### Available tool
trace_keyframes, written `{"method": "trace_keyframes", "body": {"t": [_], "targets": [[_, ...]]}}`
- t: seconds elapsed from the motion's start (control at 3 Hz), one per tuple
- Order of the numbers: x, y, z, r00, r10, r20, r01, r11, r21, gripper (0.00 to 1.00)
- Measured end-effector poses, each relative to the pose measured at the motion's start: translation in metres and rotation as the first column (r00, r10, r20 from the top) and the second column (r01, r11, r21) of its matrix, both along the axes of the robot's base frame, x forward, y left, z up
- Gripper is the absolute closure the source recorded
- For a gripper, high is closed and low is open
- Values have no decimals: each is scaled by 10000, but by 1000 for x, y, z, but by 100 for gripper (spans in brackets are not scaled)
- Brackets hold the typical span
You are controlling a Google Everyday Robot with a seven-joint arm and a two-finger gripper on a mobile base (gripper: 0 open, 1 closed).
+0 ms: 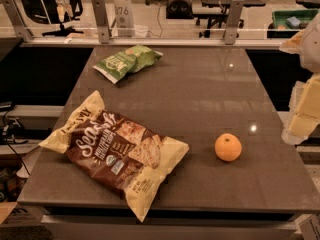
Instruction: Move orange near green jalapeno chip bag
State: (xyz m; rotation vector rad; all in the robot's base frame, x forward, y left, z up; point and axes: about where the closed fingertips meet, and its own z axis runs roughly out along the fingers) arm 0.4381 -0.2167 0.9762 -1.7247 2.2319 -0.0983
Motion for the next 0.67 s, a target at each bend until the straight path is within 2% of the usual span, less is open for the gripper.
{"method": "trace_keyframes", "body": {"t": [0.67], "targets": [[3, 2, -6, 10000, 67, -38, -67, 10000, 6, 0]]}}
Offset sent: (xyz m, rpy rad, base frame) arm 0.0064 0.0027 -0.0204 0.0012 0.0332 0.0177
